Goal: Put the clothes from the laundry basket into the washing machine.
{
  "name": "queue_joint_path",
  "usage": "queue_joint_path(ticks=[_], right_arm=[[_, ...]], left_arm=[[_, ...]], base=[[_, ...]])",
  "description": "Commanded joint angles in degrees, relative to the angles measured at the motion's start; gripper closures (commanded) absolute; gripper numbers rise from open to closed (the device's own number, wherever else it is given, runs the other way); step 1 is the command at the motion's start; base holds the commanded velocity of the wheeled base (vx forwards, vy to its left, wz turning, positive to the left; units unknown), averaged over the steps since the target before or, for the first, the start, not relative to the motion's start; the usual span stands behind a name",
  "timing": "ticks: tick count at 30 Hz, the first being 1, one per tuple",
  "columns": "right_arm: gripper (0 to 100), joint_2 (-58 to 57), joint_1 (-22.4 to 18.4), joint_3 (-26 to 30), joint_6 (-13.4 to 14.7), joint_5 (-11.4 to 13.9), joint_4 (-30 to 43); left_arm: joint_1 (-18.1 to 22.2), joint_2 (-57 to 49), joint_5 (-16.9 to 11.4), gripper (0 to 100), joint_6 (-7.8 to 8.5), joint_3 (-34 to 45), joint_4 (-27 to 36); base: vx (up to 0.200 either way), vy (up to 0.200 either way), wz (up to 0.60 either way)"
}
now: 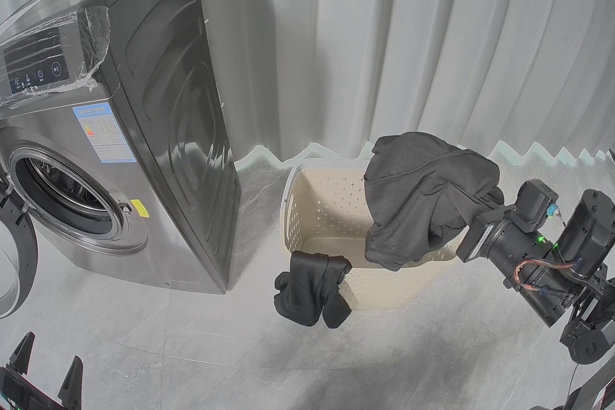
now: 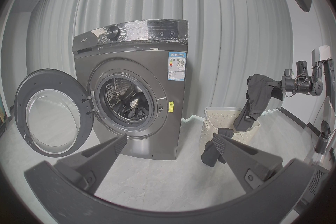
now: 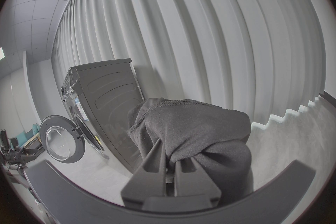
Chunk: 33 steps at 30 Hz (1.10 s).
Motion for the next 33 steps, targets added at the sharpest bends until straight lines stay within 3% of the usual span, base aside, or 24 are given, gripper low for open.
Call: queue_joint_path(ticks=[1, 10, 18, 33], right_arm=[[100, 0.36, 0.16, 0.36, 0.17, -0.1, -0.01], [100, 0.09, 0.16, 1.59, 0.25, 0.78, -0.71], [100, 0.09, 0.16, 2.82, 0.25, 0.95, -0.45], [100, 0.53, 0.51, 2.73, 0.25, 0.95, -0.63]], left_arm=[[0.0, -0.93, 0.01, 0, 0.03, 0.92, 0.02], [0.0, -0.93, 0.09, 0, -0.06, 0.92, 0.02], [0.0, -0.93, 0.09, 0, -0.15, 0.92, 0.02], [0.0, -0.93, 0.09, 0, -0.41, 0.92, 0.02]], base=[[-0.2, 0.0, 0.0], [-0.2, 0.0, 0.0], [0.0, 0.0, 0.0], [0.0, 0.2, 0.0]])
